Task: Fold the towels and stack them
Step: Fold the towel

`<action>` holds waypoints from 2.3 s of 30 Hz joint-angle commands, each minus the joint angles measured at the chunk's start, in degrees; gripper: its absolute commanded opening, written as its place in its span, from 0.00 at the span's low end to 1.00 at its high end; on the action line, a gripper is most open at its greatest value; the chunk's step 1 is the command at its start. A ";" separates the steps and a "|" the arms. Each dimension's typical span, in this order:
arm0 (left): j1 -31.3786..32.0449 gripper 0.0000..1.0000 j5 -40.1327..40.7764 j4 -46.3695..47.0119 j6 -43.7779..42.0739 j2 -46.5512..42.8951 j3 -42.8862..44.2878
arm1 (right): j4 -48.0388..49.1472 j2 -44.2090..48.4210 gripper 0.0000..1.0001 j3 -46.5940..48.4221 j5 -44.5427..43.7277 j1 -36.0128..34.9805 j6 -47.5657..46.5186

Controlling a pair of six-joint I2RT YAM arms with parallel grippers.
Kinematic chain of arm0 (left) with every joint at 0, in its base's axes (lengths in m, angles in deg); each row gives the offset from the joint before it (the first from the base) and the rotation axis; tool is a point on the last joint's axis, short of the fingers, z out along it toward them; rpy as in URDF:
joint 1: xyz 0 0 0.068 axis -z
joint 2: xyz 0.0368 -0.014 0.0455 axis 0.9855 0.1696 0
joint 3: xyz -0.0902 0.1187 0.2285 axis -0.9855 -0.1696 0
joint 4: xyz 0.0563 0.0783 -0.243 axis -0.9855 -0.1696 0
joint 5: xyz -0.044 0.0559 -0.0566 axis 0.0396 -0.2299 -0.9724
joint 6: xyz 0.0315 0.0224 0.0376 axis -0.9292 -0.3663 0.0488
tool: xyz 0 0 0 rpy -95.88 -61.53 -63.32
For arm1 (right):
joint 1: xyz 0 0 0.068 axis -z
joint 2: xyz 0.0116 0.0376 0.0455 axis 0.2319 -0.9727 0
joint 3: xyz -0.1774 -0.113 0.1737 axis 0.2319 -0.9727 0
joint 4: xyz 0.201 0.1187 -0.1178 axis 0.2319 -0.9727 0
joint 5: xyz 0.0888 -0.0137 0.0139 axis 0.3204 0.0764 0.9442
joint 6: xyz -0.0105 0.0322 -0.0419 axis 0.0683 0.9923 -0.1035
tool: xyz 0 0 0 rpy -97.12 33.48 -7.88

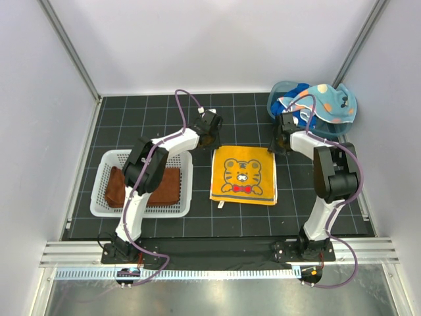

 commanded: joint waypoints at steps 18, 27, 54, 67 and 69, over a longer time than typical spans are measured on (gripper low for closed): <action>-0.53 0.00 -1.02 -0.07 -0.96 -0.26 0.50 | -0.68 -1.35 0.01 4.26 0.08 0.28 0.00; -0.53 0.00 -1.19 2.39 -1.49 -6.41 -2.04 | 2.39 8.49 0.01 1.02 -0.45 0.19 -0.53; 9.13 0.00 0.03 9.16 2.73 -28.56 -27.96 | -1.38 34.60 0.01 -20.95 1.22 0.28 8.16; 12.39 0.00 2.41 6.79 3.78 -36.39 -34.74 | -5.95 40.59 0.01 -26.85 1.48 0.28 15.11; 12.91 0.00 2.41 6.53 3.70 -37.18 -35.18 | -6.65 41.03 0.01 -27.29 1.22 0.28 15.12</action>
